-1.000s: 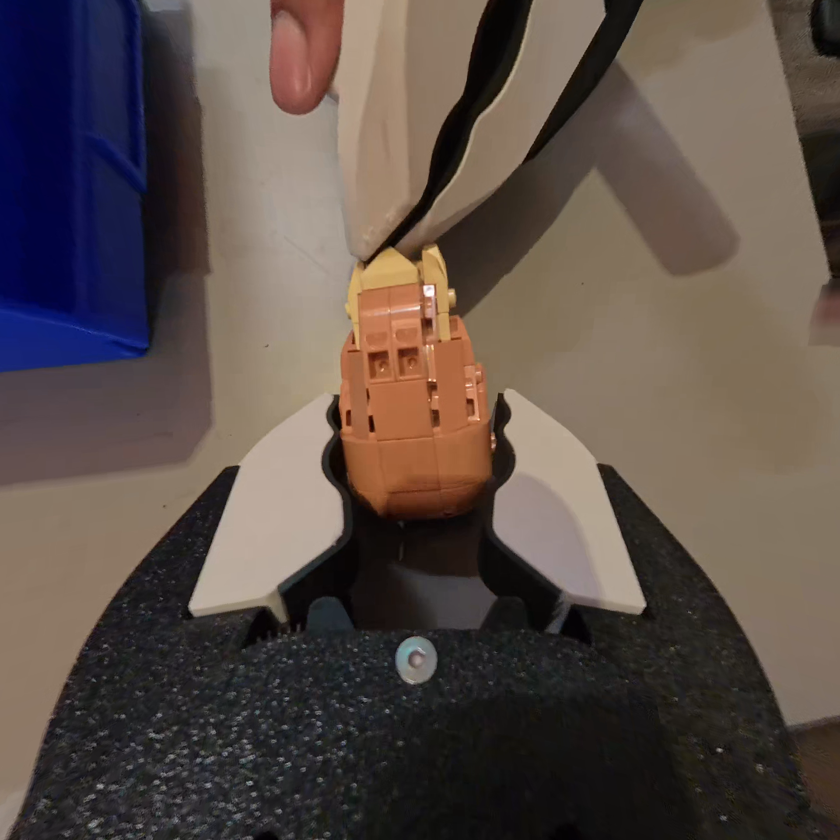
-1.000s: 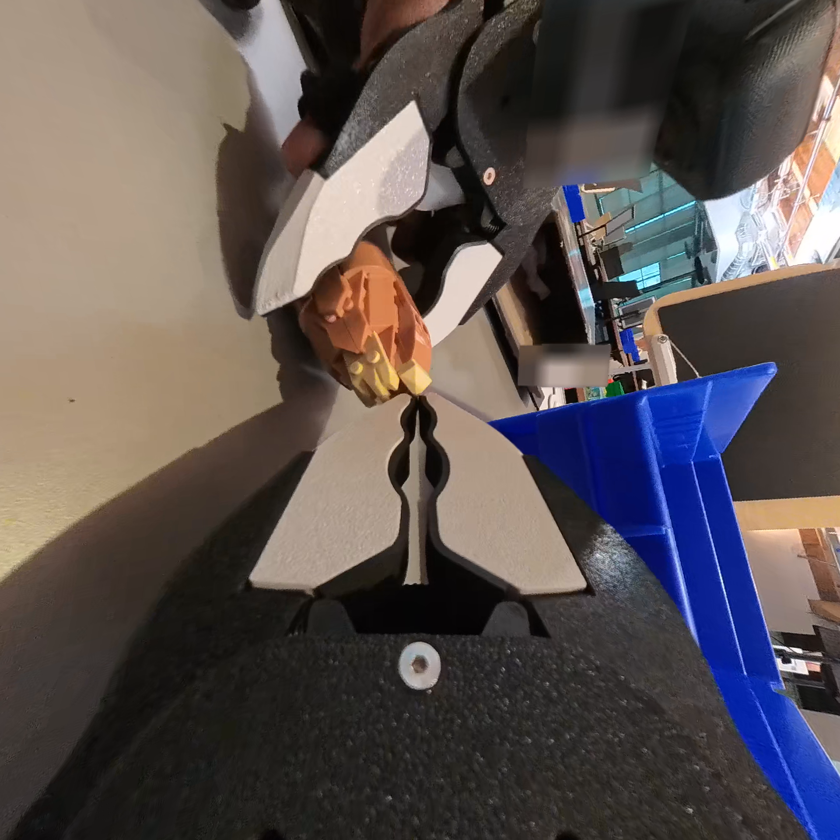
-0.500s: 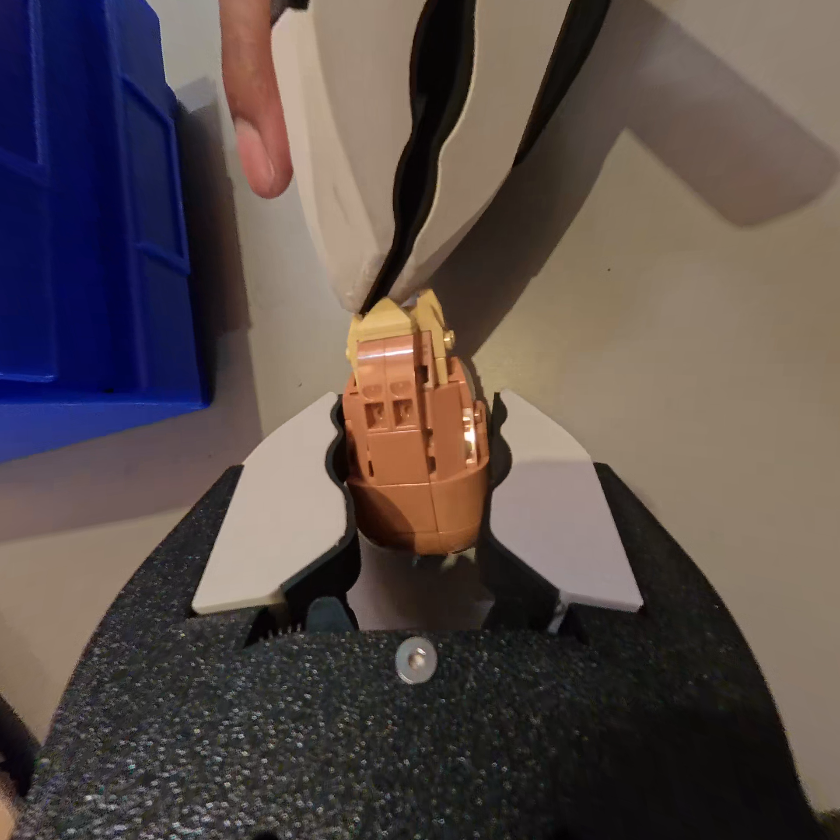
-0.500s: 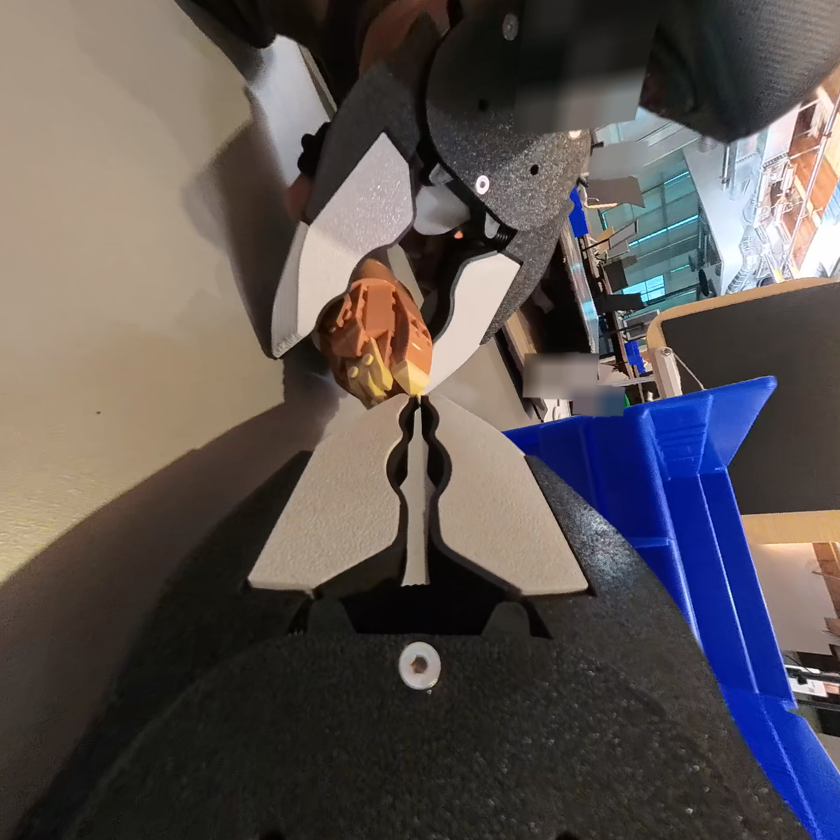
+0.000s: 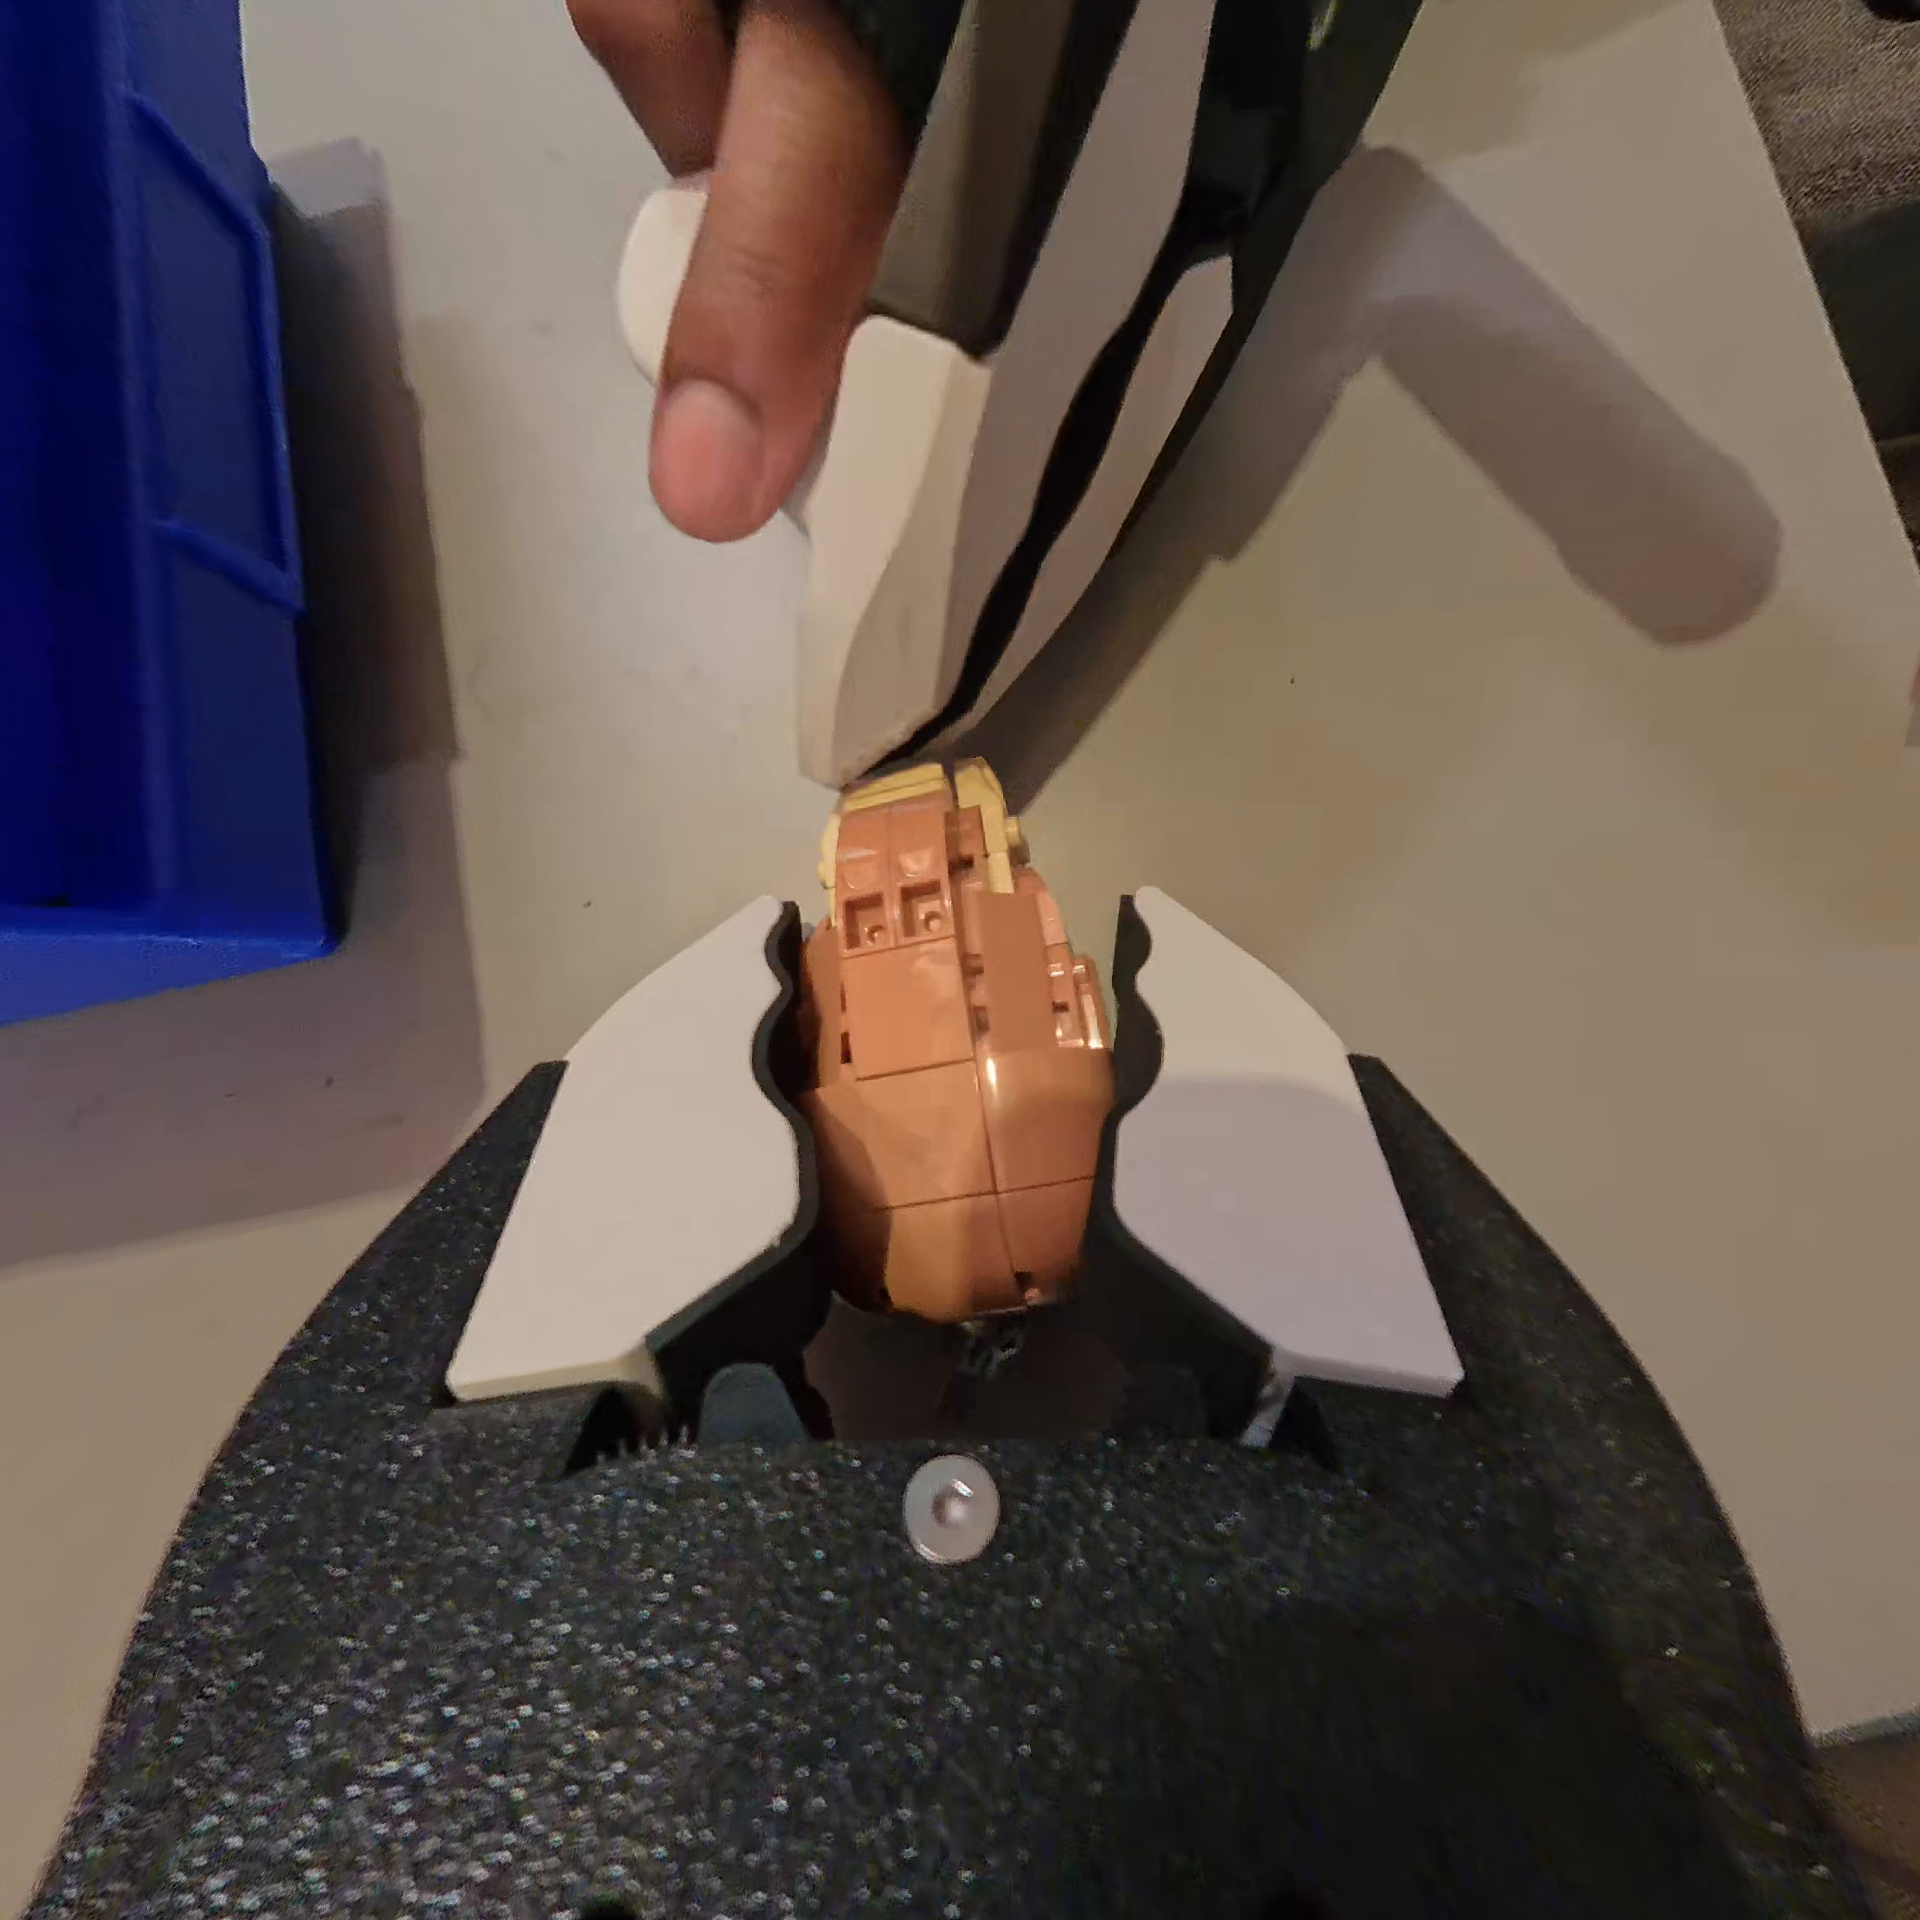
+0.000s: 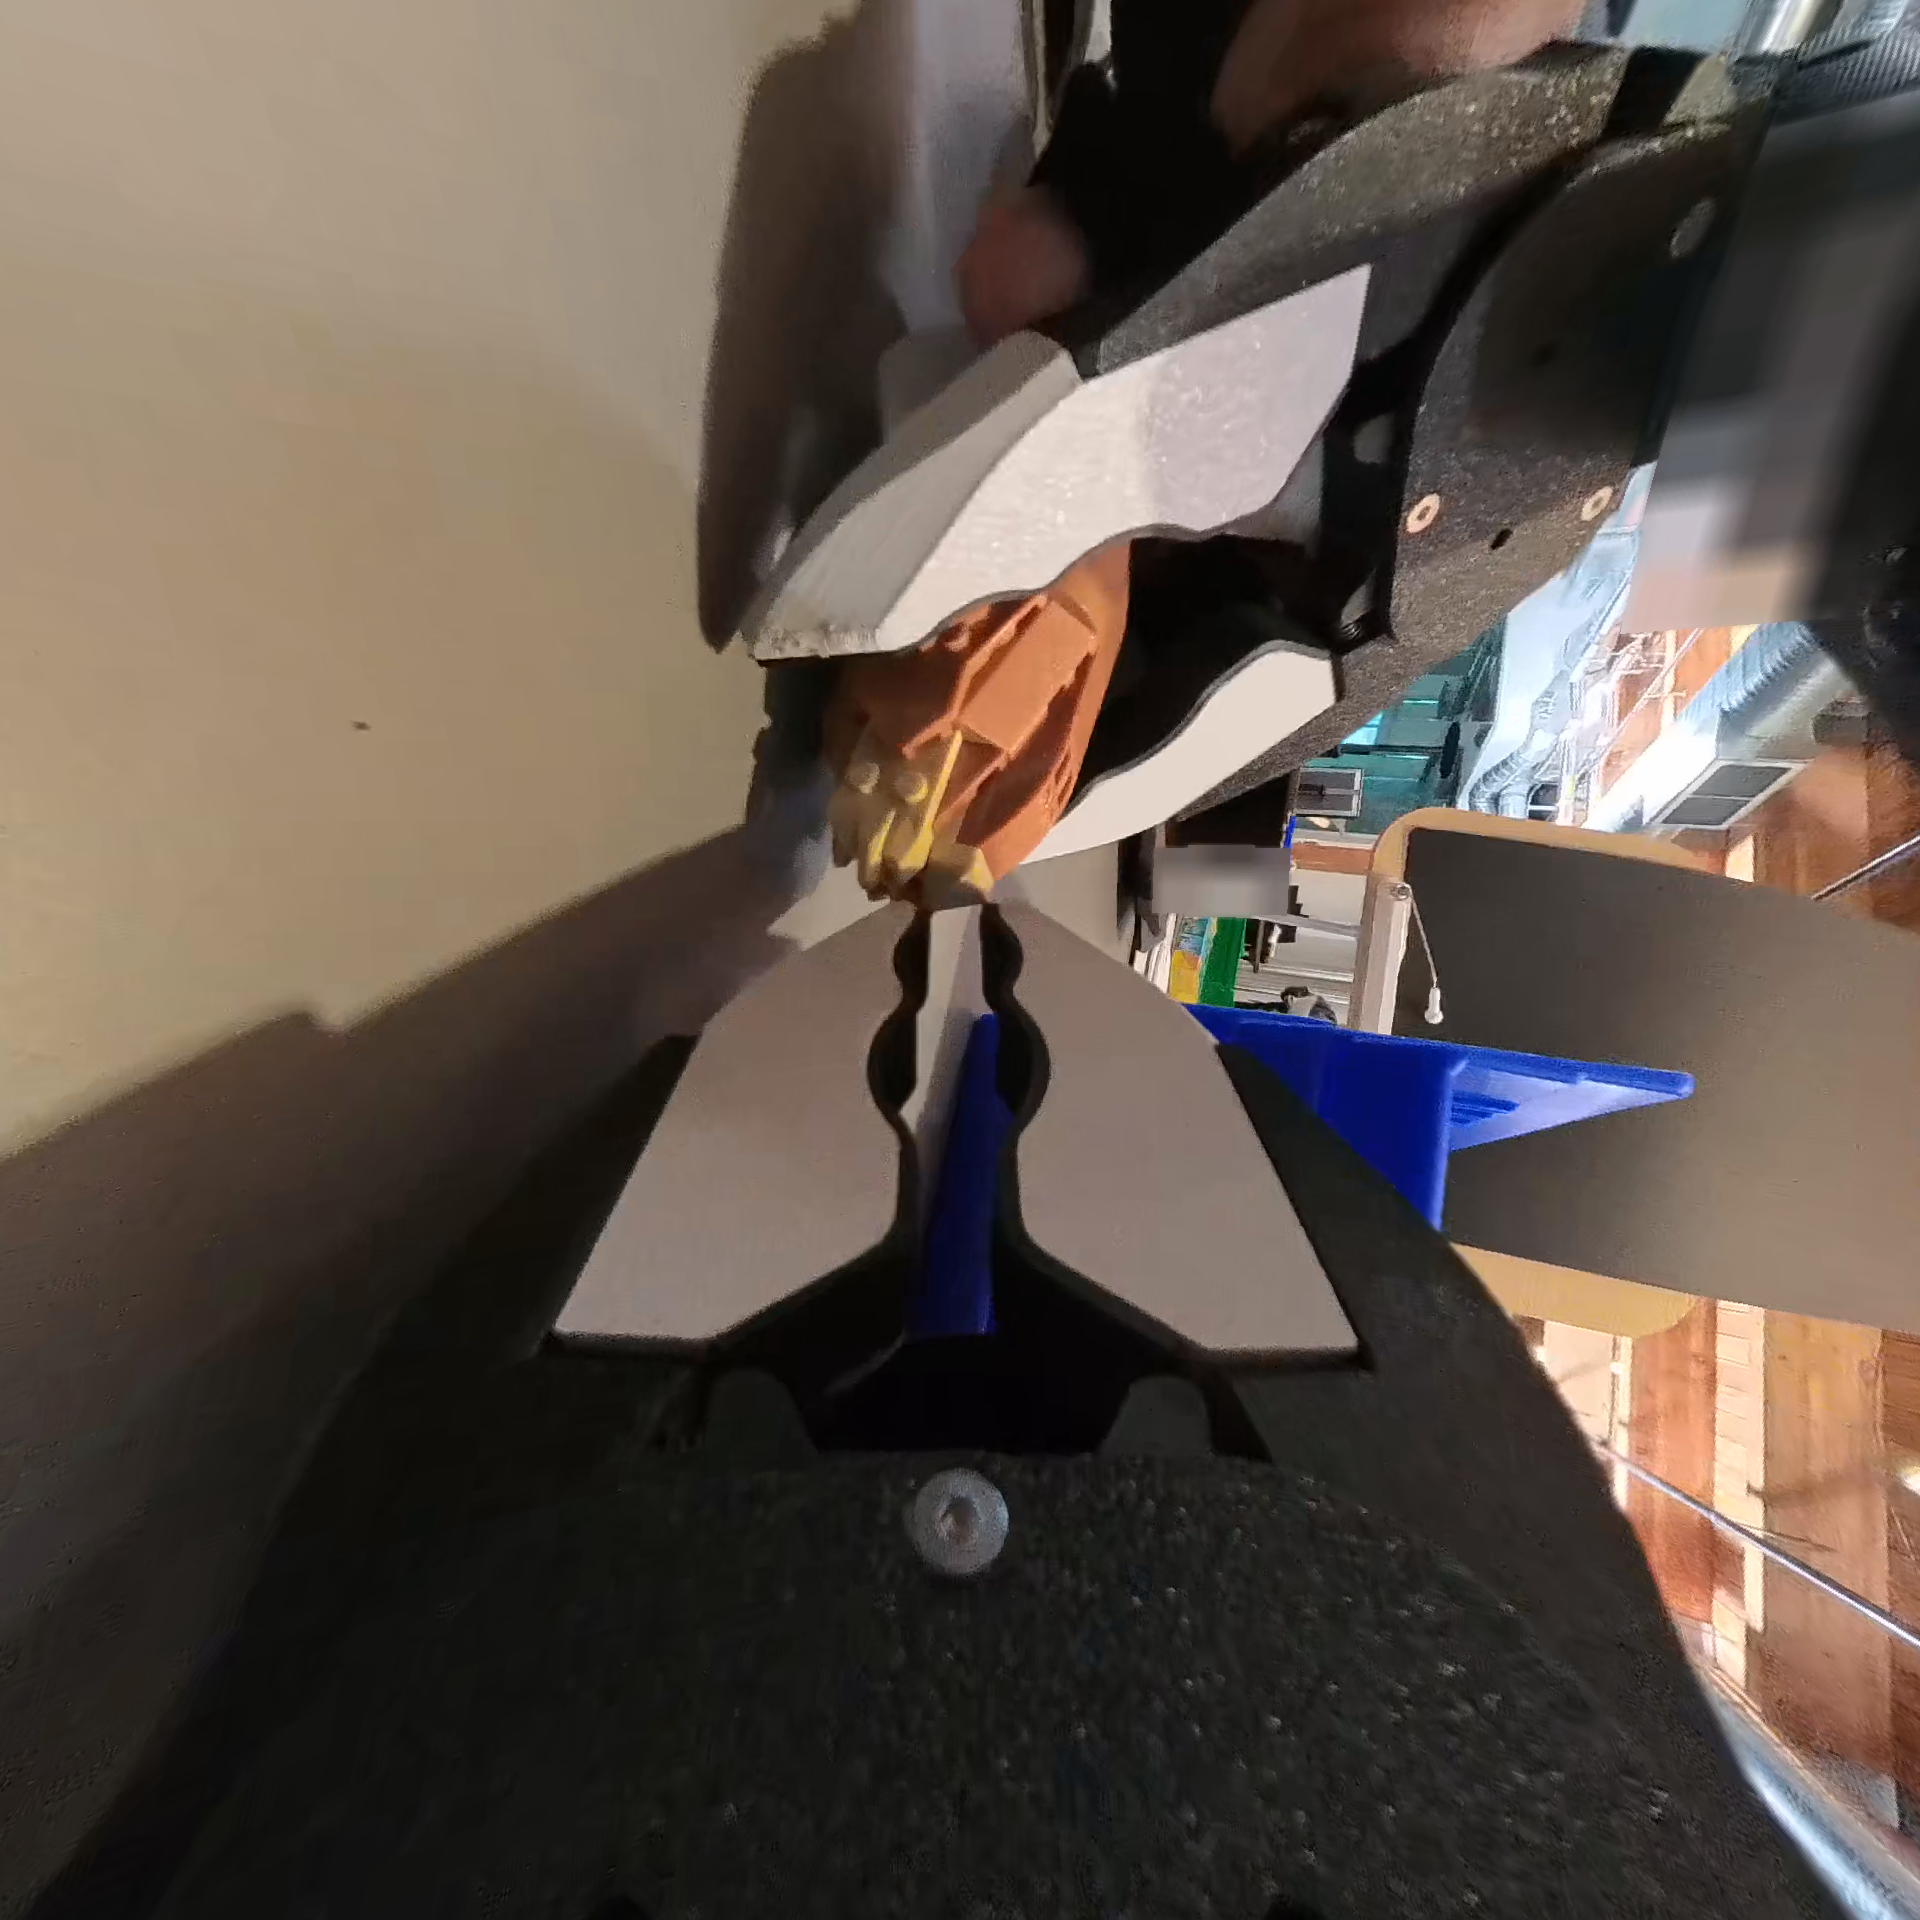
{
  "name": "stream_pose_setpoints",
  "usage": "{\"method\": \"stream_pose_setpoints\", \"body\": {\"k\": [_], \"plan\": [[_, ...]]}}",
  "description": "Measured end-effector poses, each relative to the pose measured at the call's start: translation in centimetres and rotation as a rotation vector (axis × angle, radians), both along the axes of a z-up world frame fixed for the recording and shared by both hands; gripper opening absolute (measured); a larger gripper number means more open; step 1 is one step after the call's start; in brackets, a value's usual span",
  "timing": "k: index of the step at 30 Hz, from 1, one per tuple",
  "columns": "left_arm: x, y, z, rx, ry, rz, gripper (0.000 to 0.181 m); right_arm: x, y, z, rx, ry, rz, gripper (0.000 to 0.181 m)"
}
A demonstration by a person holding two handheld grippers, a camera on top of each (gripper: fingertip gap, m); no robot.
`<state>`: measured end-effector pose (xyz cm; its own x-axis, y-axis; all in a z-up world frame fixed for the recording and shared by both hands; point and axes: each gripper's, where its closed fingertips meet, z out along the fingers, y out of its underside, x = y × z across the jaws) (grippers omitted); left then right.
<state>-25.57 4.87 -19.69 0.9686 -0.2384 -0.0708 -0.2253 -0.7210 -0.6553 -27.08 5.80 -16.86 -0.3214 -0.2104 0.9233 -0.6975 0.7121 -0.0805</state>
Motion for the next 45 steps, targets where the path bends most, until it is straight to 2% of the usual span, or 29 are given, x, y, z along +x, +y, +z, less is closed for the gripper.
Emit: {"method": "stream_pose_setpoints", "body": {"k": [8, 12, 17, 20, 27, 37, 45], "plan": [[0.2, 0.0, 0.0, 0.011, -0.011, -0.018, 0.057, 0.2, -0.2, 0.0, 0.012, 0.024, 0.017, 0.009], [0.3, -0.1, 0.0, 0.002, 0.023, -0.037, 0.057, 0.5, -0.2, 0.0, -0.044, -0.081, 0.025, 0.008], [0.4, -0.2, 0.0, -0.003, 0.032, -0.044, 0.056, 0.8, -0.2, -0.5, -0.15, -0.334, 0.027, 0.002], [0.4, -0.1, 0.0, 0.013, 0.0, -0.039, 0.056, 0.7, -0.2, -0.5, -0.115, -0.261, 0.022, 0.002], [0.7, -0.1, 0.4, 0.059, -0.145, -0.024, 0.057, 0.6, -0.5, 0.1, -0.078, -0.113, 0.038, 0.016], [1.4, -0.3, 0.4, 0.053, -0.176, -0.049, 0.057, 1.4, -0.8, -0.2, -0.025, -0.045, 0.087, 0.017], [2.1, -0.3, 0.3, 0.034, -0.184, -0.079, 0.057, 2.1, -1.0, -0.6, 0.016, -0.069, 0.109, 0.017]]}}
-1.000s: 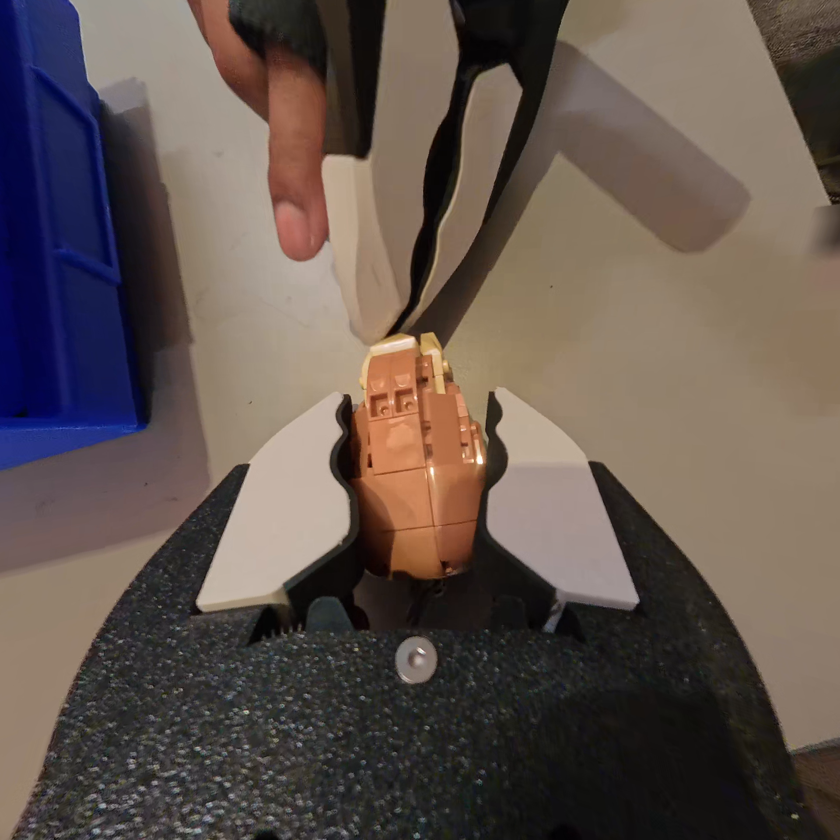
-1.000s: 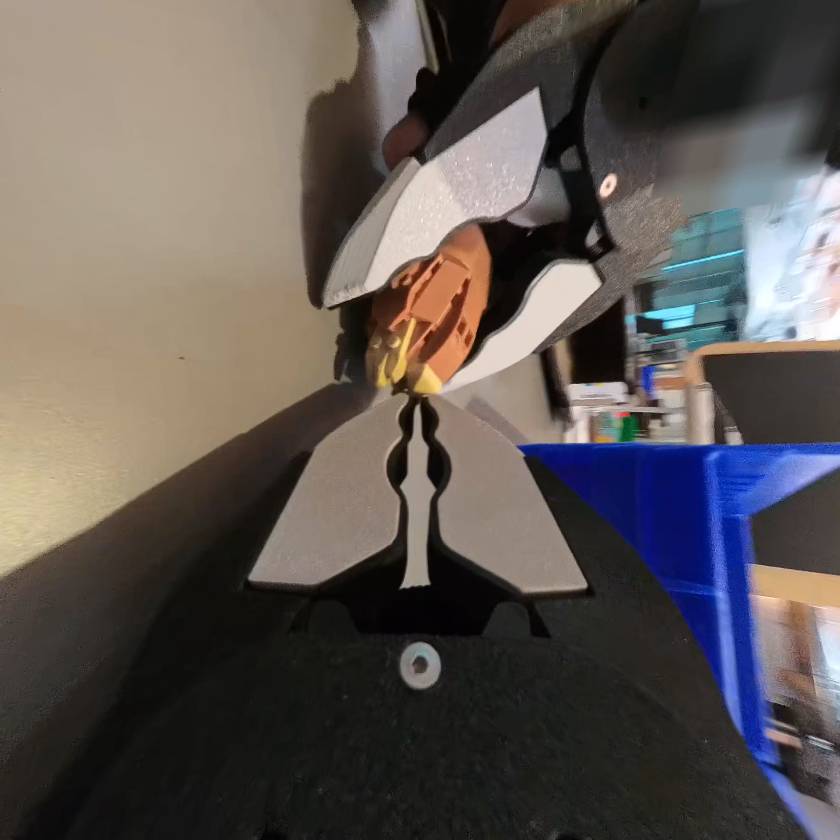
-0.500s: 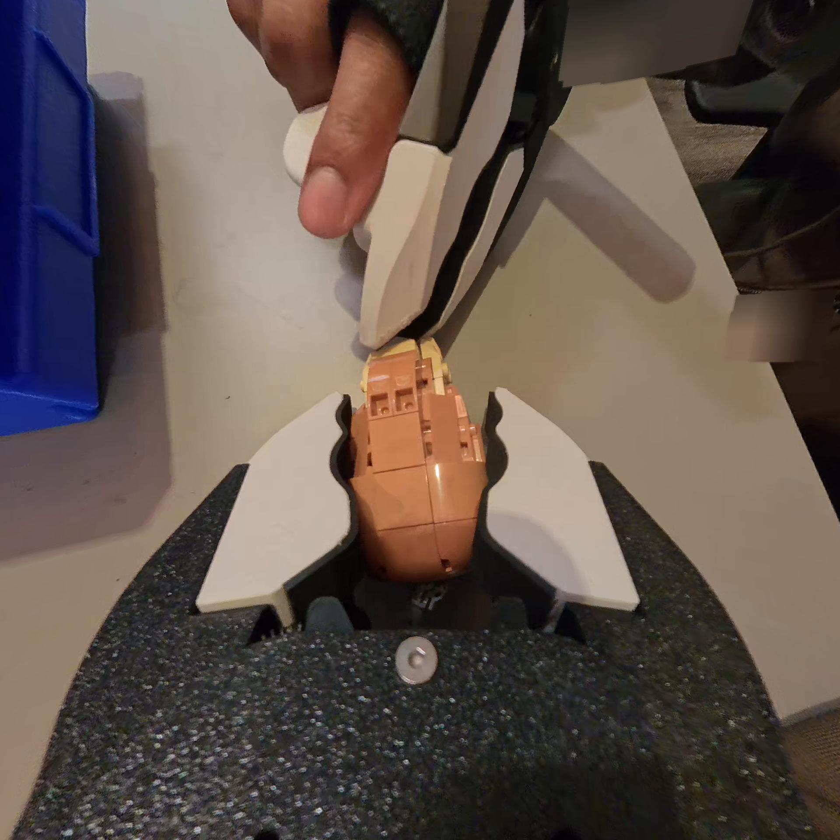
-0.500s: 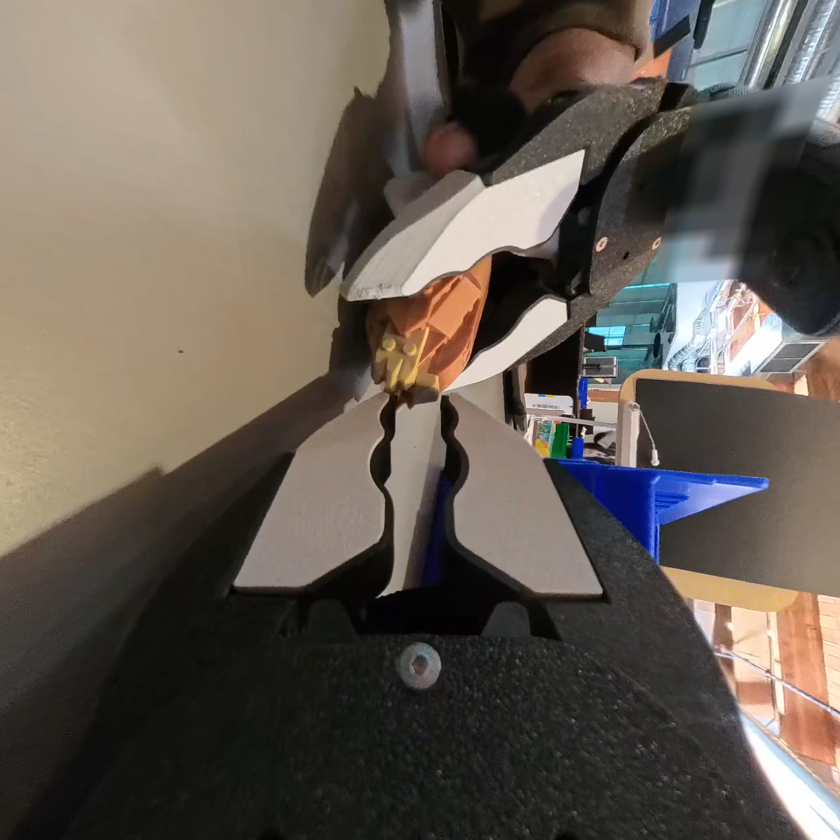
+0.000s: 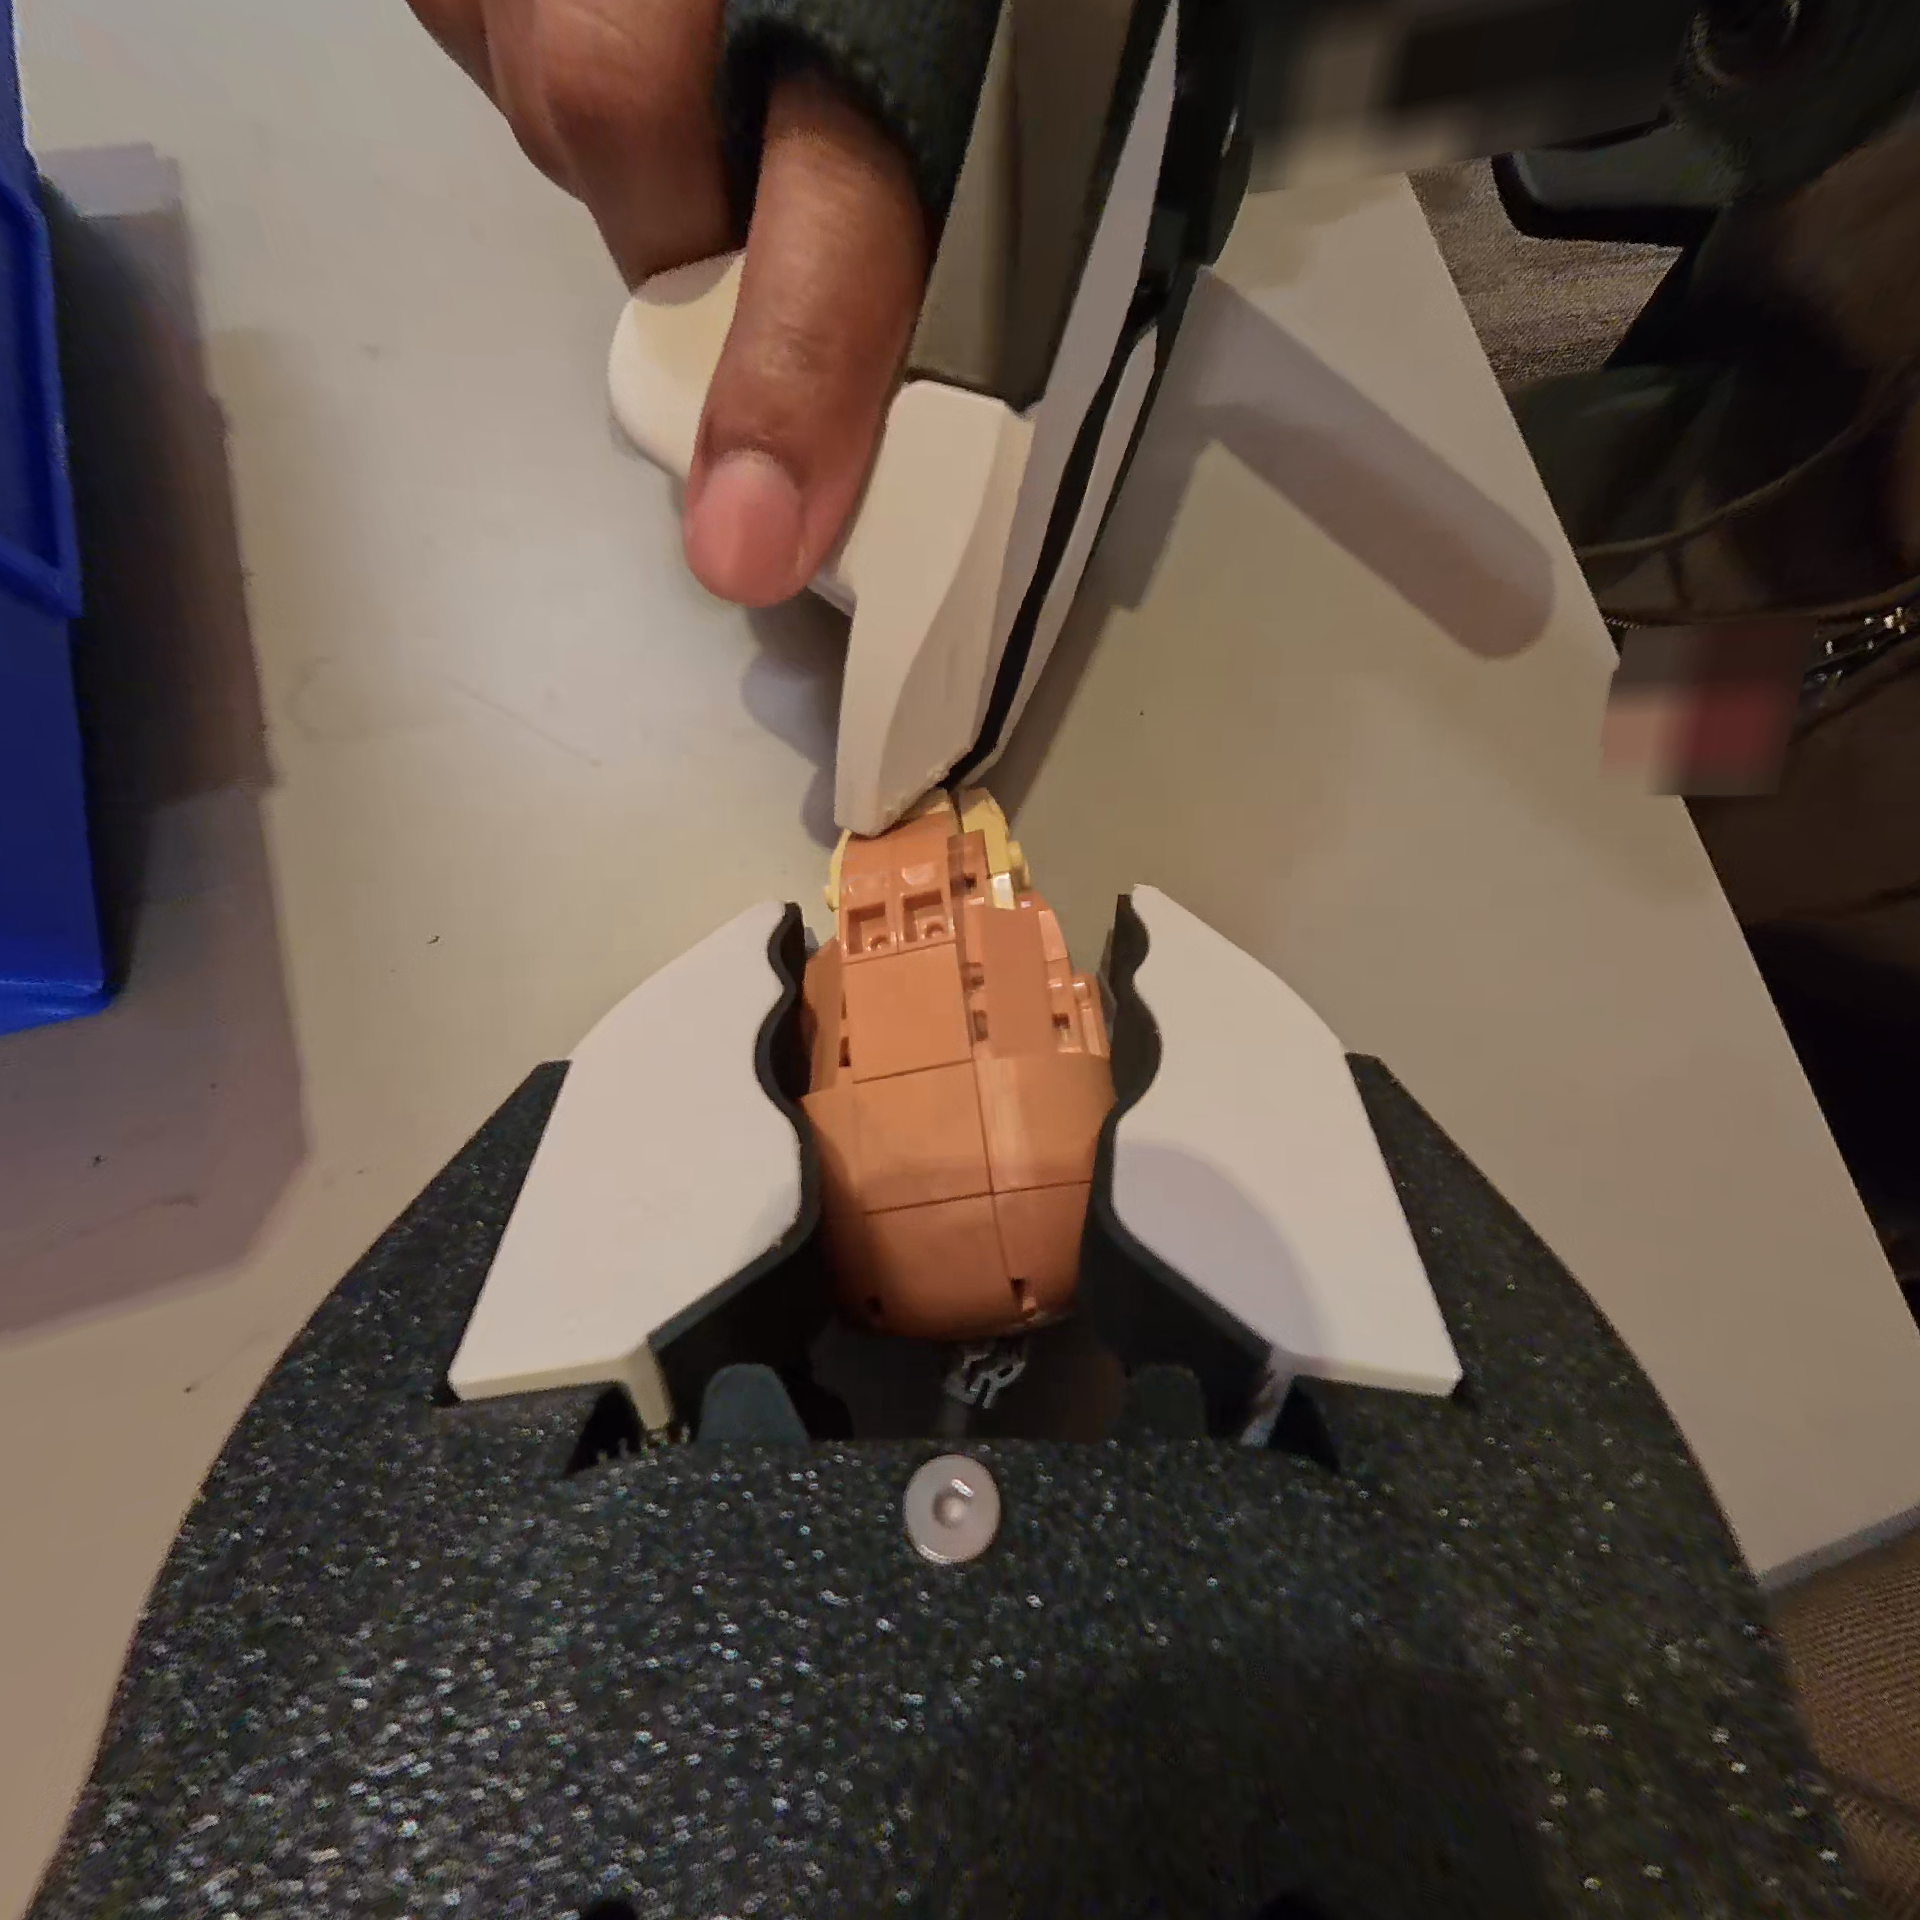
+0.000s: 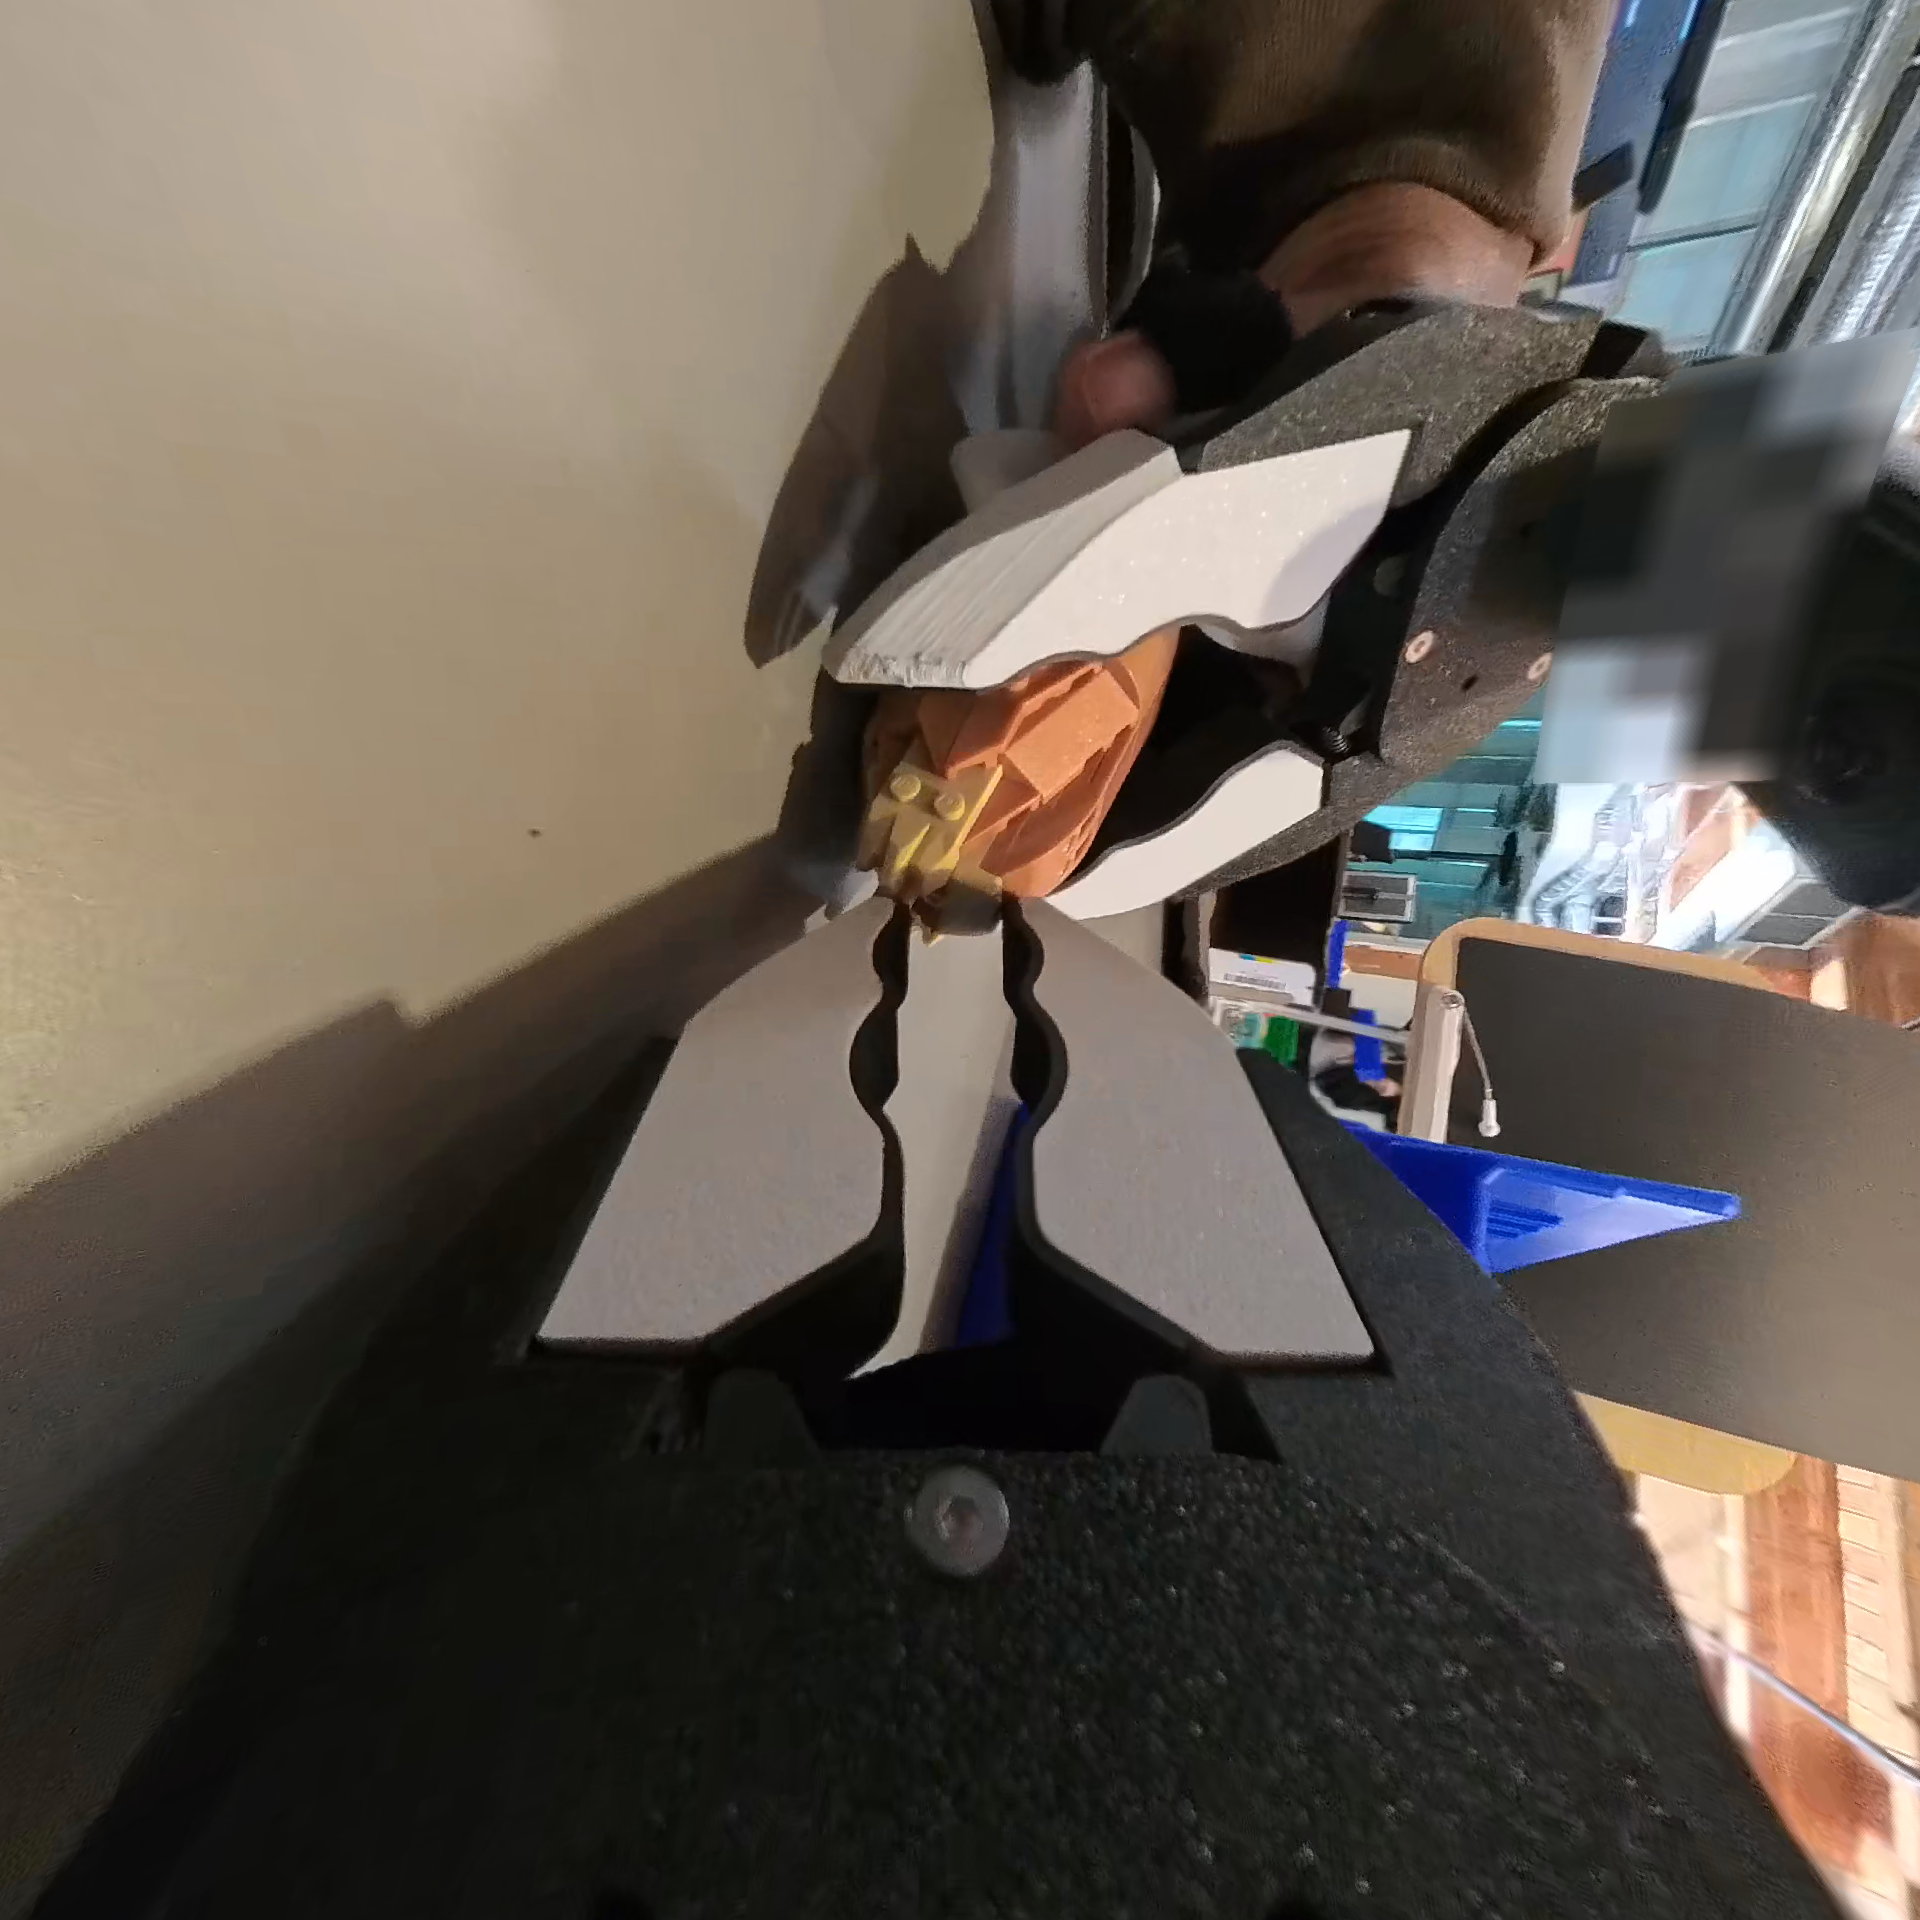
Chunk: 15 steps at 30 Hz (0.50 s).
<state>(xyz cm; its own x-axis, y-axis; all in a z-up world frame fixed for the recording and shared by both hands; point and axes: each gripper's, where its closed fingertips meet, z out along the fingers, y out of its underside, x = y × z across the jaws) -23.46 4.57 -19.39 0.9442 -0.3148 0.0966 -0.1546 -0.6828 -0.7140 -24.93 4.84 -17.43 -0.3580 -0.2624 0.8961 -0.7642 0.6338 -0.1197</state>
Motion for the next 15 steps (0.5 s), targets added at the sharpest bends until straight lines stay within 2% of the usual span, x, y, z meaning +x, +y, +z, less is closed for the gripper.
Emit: {"method": "stream_pose_setpoints", "body": {"k": [3, 15], "plan": [[0.07, 0.04, -0.03, -0.004, 0.013, -0.005, 0.056, 0.05, 0.06, 0.06, -0.029, -0.071, -0.006, 0.011], [0.14, 0.05, 0.04, 0.01, 0.03, -0.019, 0.056, 0.27, 0.02, 0.31, -0.146, -0.345, -0.033, 0.011]]}}
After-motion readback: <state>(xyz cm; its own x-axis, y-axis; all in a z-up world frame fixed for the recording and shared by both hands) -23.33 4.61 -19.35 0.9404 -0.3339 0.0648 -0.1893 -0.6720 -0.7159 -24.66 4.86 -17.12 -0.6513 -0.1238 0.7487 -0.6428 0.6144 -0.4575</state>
